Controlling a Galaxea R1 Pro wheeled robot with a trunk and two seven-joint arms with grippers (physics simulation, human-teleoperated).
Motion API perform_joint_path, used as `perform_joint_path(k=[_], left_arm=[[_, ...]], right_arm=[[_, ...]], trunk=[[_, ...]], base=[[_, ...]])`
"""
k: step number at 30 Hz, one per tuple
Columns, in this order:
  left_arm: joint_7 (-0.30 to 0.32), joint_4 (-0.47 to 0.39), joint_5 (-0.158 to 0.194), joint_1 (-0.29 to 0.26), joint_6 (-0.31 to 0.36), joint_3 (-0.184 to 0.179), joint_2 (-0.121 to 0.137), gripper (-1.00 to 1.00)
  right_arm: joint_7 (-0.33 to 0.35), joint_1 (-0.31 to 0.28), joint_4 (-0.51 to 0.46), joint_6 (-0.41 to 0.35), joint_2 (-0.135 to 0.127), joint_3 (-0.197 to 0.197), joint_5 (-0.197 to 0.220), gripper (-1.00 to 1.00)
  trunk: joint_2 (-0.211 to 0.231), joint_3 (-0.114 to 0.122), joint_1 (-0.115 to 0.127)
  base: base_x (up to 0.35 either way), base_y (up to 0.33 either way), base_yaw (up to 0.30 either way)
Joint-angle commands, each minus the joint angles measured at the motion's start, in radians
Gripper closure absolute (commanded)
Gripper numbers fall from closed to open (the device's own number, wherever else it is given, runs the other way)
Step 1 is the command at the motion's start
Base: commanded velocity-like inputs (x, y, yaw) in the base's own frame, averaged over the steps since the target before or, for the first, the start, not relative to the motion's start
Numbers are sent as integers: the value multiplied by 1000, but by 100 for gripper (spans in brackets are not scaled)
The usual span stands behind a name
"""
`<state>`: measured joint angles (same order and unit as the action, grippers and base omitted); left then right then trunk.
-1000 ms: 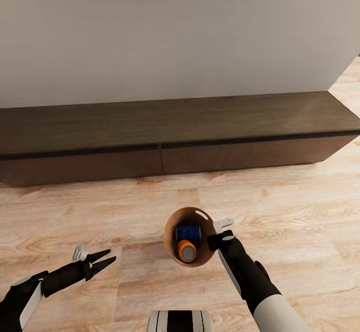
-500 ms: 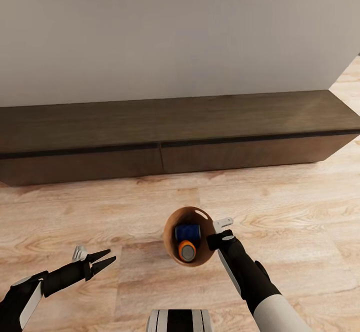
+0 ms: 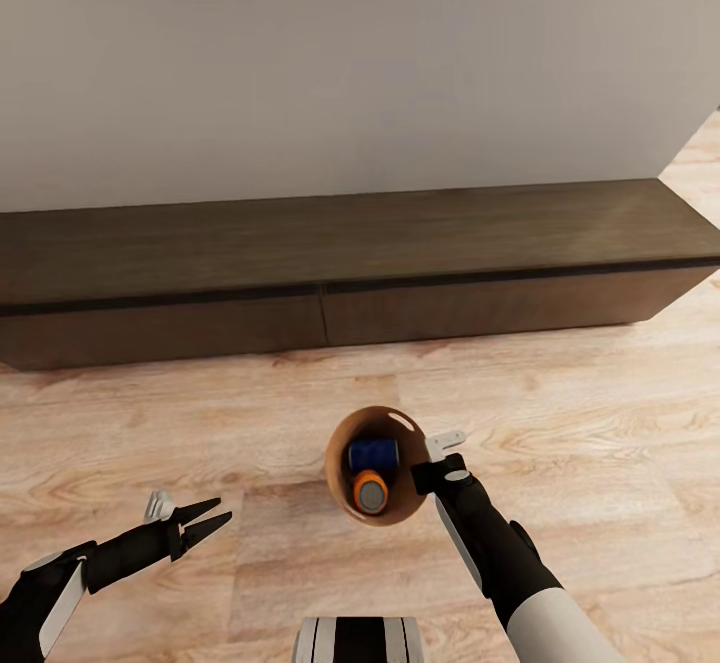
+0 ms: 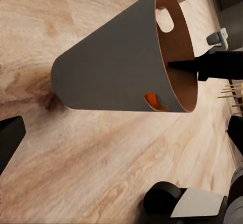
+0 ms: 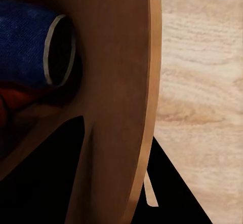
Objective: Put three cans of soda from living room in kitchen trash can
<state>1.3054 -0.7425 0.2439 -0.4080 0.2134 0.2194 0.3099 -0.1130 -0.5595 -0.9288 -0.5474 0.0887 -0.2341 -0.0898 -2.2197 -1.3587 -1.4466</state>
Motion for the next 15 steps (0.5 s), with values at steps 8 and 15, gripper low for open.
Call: perform_joint_path(k=[8,15], left_arm=[[0,0,0,0,0,-1,0,-100],[0,0,0,0,0,-1,0,-100]], right_arm=[[1,0,-1,1,0,-1,5,100],[1,0,-1,1,0,-1,5,100]], trunk=[[-56,-25,-31],[-105,-47,-58]], base=[[0,0,0],[0,0,0]])
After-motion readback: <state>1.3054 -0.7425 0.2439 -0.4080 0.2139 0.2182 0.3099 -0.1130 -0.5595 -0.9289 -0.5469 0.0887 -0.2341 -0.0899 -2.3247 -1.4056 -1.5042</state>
